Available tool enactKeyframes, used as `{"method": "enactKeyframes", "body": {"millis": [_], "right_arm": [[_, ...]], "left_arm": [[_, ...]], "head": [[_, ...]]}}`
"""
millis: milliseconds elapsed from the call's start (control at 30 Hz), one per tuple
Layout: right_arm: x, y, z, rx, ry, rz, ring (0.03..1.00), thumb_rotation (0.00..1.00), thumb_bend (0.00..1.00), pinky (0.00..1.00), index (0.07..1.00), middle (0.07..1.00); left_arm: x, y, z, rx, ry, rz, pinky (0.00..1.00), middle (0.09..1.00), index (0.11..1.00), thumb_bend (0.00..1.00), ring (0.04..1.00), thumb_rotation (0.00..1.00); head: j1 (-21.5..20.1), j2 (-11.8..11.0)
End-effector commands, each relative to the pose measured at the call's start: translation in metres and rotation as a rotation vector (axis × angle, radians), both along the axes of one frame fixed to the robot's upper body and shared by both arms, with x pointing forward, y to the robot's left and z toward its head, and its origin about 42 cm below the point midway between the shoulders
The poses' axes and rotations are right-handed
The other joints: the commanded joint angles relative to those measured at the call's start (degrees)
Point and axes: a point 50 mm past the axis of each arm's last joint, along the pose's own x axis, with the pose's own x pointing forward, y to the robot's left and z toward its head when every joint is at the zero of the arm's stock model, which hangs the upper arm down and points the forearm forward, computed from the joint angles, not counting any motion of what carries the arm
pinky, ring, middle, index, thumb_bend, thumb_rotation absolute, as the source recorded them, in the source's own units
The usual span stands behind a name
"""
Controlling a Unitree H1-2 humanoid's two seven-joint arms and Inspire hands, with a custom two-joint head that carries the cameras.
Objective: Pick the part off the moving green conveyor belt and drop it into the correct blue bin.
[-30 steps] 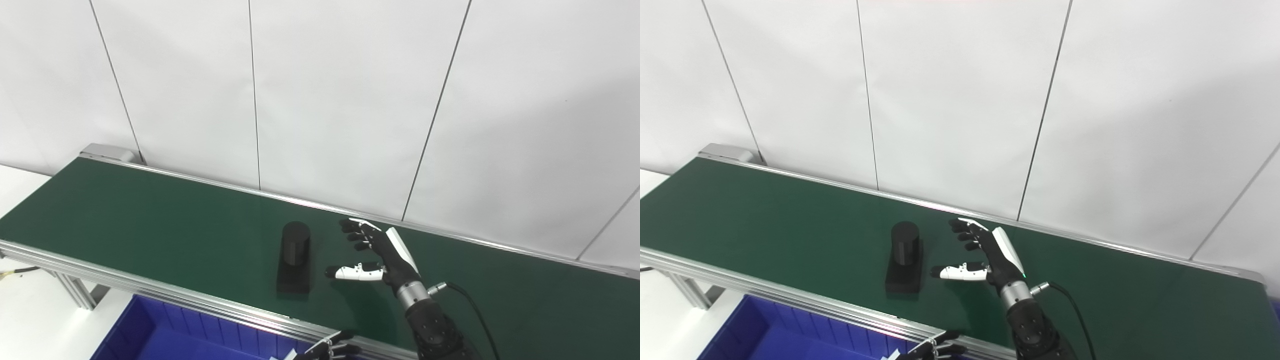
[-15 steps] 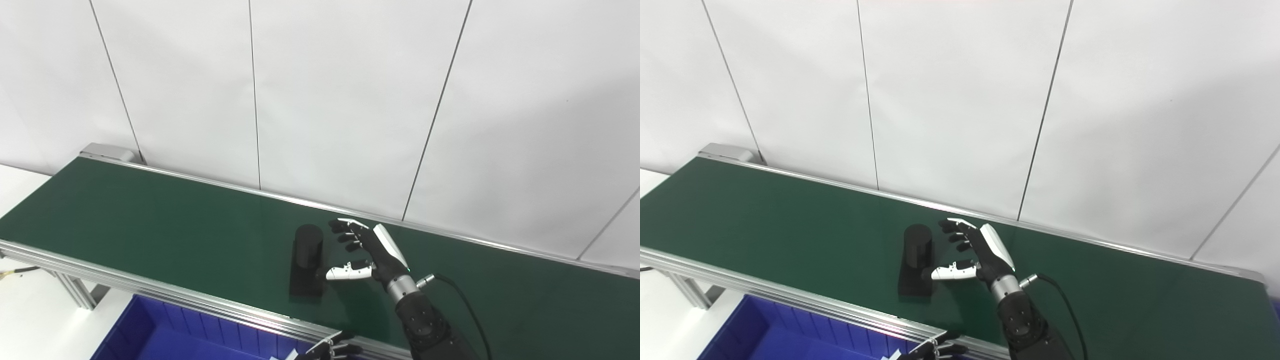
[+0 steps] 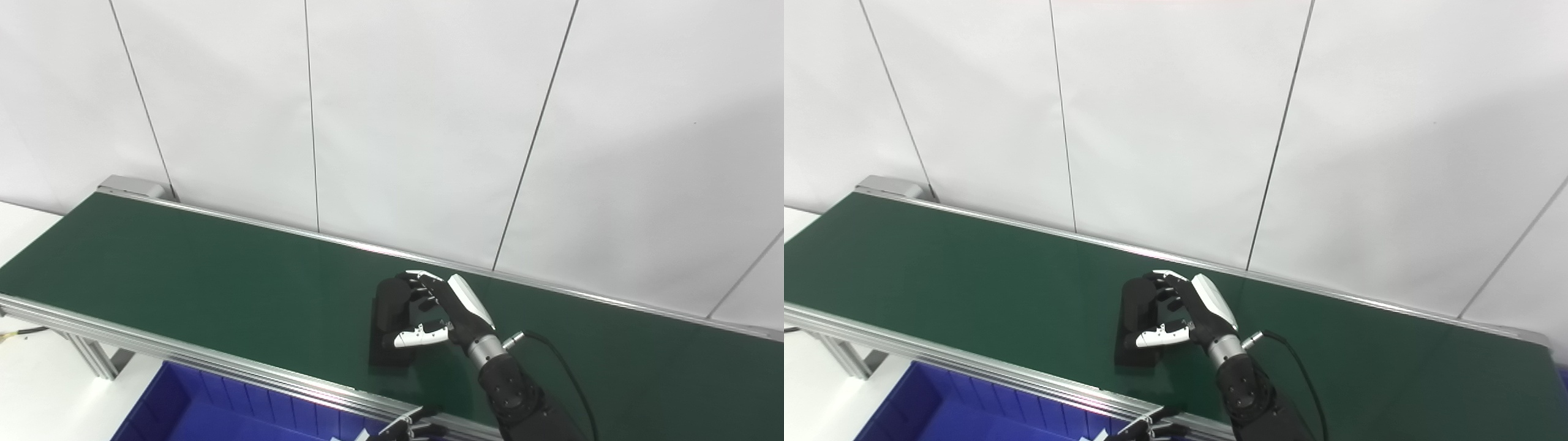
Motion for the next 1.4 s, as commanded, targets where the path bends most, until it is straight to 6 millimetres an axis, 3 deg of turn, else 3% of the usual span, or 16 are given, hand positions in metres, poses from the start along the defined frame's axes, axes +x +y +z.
{"method": "enactKeyframes", "body": {"millis": [0, 233, 300, 400, 433, 500, 533, 800, 1367], "right_arm": [[0.011, 0.013, 0.029, 0.032, -0.109, 0.045, 0.735, 0.22, 0.84, 0.67, 0.793, 0.774], [0.009, 0.015, 0.025, 0.012, -0.109, 0.047, 0.744, 0.21, 0.82, 0.68, 0.788, 0.781], [0.009, 0.014, 0.023, 0.017, -0.11, 0.037, 0.72, 0.17, 0.8, 0.64, 0.781, 0.772], [0.008, 0.013, 0.022, 0.061, -0.137, 0.014, 0.641, 0.05, 0.76, 0.55, 0.731, 0.71], [0.007, 0.013, 0.021, 0.076, -0.153, 0.004, 0.534, 0.02, 0.66, 0.5, 0.644, 0.618], [0.007, 0.012, 0.021, 0.1, -0.193, -0.014, 0.437, 0.0, 0.54, 0.44, 0.564, 0.525], [0.007, 0.012, 0.021, 0.107, -0.212, -0.021, 0.429, 0.0, 0.52, 0.42, 0.557, 0.516], [0.007, 0.01, 0.025, 0.127, -0.281, -0.045, 0.413, 0.0, 0.5, 0.42, 0.503, 0.476], [0.008, 0.006, 0.032, 0.164, -0.301, -0.05, 0.419, 0.0, 0.5, 0.4, 0.52, 0.482]], "left_arm": [[0.005, -0.008, 0.014, -0.025, -0.08, 0.002, 0.69, 0.815, 0.9, 0.88, 0.76, 0.43], [0.004, -0.012, 0.016, -0.045, -0.079, 0.005, 0.69, 0.815, 0.895, 0.88, 0.759, 0.43], [0.004, -0.012, 0.016, -0.052, -0.079, 0.006, 0.69, 0.818, 0.892, 0.88, 0.767, 0.42], [0.003, -0.013, 0.017, -0.049, -0.081, 0.007, 0.69, 0.82, 0.89, 0.87, 0.77, 0.42], [0.003, -0.012, 0.017, -0.047, -0.082, 0.005, 0.69, 0.823, 0.895, 0.87, 0.772, 0.43], [0.003, -0.012, 0.017, -0.049, -0.085, 0.002, 0.69, 0.825, 0.896, 0.87, 0.774, 0.43], [0.003, -0.011, 0.017, -0.051, -0.085, 0.002, 0.7, 0.825, 0.895, 0.87, 0.775, 0.43], [0.003, -0.008, 0.017, -0.044, -0.086, 0.005, 0.69, 0.818, 0.89, 0.88, 0.767, 0.44], [0.002, -0.004, 0.018, -0.043, -0.079, 0.005, 0.69, 0.818, 0.895, 0.89, 0.772, 0.43]], "head": [[0.1, 0.0], [0.2, 0.4], [0.2, 0.6], [0.1, 0.7], [0.1, 0.7], [0.0, 0.9], [-0.1, 0.9], [-0.5, 1.1], [-1.2, 1.4]]}}
